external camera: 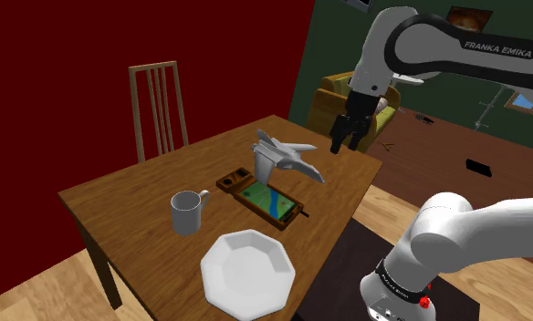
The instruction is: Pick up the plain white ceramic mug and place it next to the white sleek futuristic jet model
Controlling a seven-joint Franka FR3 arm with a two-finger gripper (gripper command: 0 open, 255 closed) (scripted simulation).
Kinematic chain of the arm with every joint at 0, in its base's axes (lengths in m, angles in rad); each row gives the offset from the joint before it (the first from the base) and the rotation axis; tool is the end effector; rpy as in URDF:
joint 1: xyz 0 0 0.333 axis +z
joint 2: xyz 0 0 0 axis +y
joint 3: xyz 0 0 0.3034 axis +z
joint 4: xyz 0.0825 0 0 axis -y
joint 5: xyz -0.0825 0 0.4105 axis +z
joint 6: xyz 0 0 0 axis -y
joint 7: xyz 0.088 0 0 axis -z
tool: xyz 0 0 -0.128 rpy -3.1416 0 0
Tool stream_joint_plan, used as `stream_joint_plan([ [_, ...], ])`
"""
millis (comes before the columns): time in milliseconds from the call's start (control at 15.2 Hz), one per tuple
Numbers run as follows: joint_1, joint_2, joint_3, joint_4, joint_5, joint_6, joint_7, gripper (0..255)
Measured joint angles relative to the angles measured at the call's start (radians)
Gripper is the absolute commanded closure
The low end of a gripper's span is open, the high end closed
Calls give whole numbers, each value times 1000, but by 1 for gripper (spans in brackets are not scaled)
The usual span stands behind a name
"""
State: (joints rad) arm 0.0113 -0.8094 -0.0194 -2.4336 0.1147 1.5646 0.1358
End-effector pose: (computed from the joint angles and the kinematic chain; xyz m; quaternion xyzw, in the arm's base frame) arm 0.3319 0.0112 0.5305 -0.9950 0.0699 0.0340 0.0622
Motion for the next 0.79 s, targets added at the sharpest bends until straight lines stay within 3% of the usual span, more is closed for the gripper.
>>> stream_joint_plan([
  [198,6,14,30,-8,17,29,34,0],
  [792,38,184,249,16,109,229,291,0],
])
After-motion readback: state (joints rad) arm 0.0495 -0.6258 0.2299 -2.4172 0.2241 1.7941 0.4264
